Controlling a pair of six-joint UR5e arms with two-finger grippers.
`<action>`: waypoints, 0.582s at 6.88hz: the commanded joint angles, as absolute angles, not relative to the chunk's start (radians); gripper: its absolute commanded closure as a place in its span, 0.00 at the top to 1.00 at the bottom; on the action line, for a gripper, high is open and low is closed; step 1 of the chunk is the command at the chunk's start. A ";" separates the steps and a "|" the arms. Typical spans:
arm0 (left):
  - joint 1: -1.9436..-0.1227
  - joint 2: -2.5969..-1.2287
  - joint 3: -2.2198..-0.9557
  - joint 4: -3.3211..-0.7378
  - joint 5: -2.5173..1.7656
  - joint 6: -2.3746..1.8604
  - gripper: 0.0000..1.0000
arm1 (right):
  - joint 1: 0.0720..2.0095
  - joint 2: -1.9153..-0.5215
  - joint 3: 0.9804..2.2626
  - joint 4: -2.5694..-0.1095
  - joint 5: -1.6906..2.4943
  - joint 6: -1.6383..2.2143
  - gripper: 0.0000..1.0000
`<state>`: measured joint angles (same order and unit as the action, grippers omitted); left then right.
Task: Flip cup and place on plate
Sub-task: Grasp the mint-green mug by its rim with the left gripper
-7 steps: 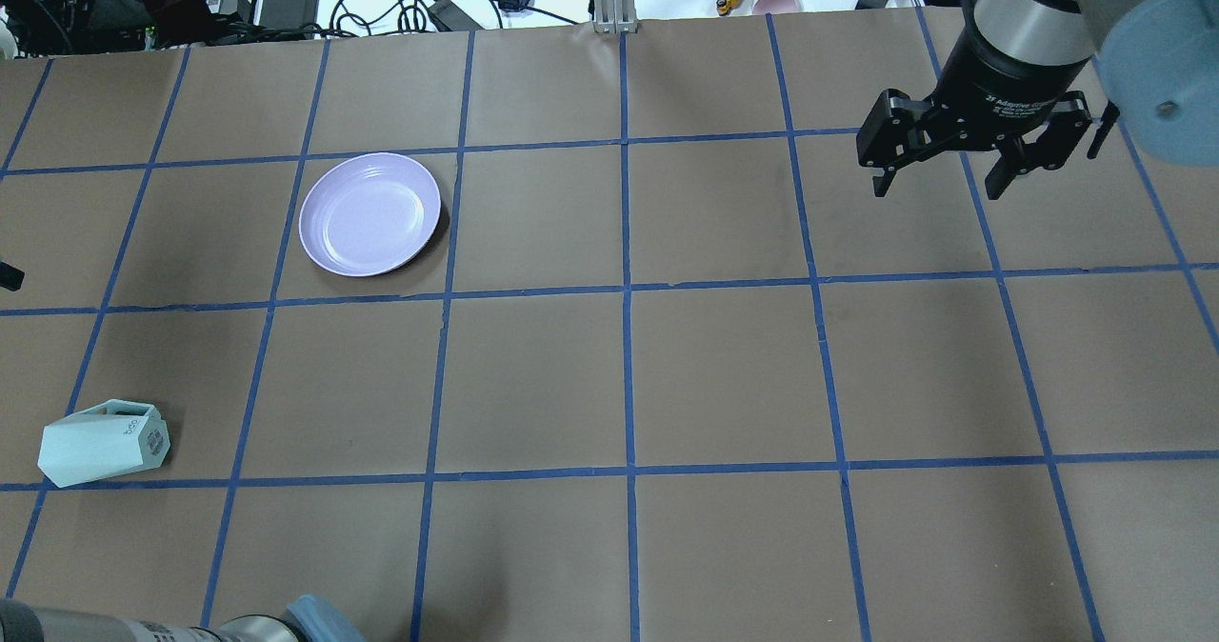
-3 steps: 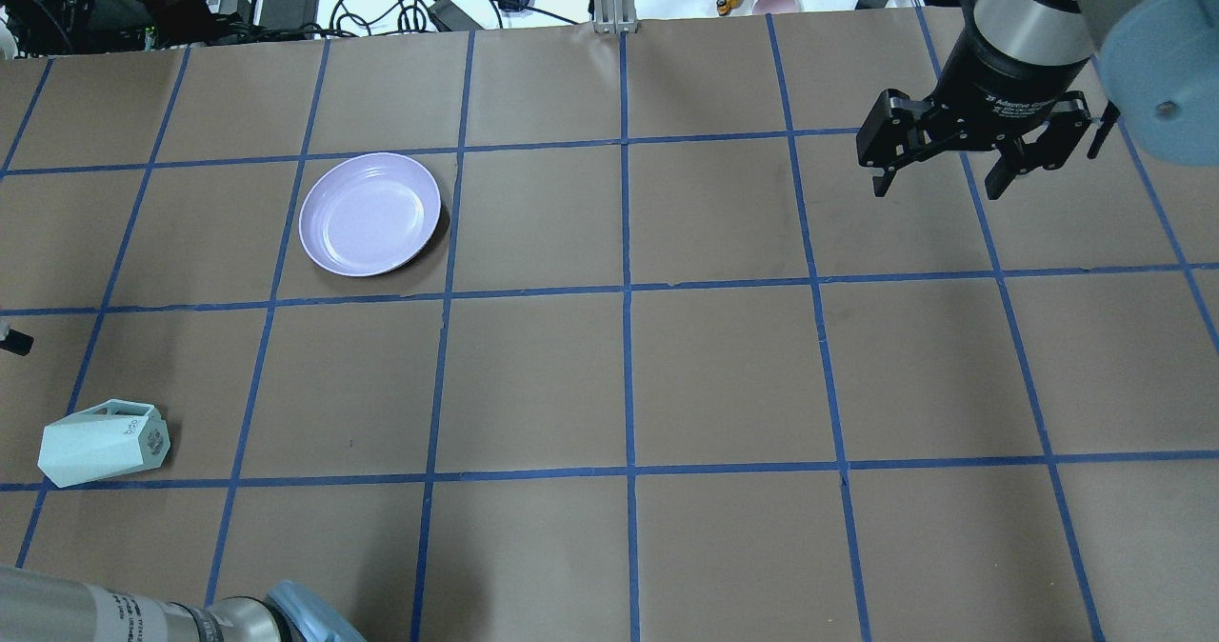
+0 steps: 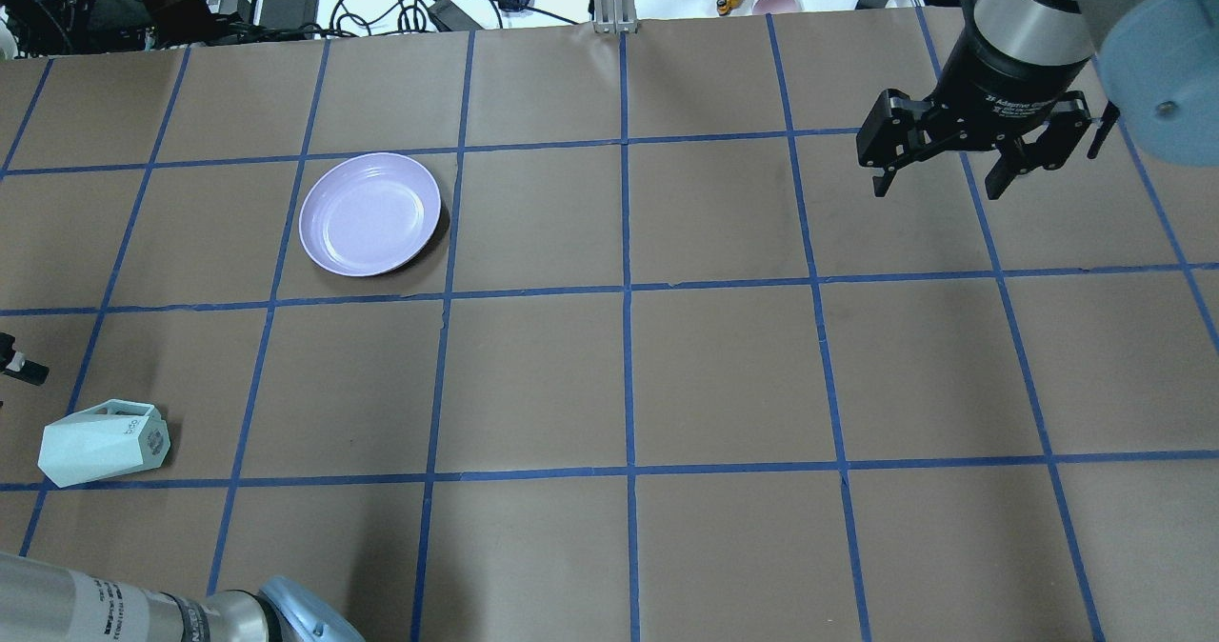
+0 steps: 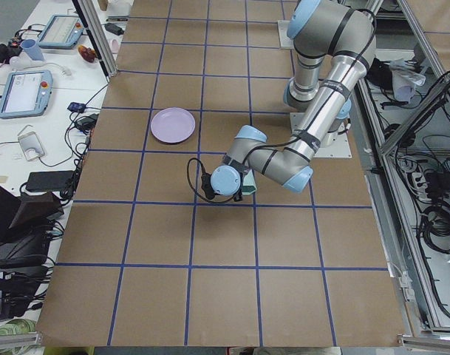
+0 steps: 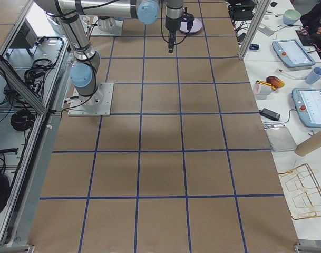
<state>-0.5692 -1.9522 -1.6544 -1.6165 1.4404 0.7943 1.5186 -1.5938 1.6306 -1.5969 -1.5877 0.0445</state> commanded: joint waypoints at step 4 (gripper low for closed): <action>-0.548 -2.022 -1.670 -1.637 1.450 0.836 1.00 | 1.519 -1.594 1.631 -1.597 -1.588 0.044 1.00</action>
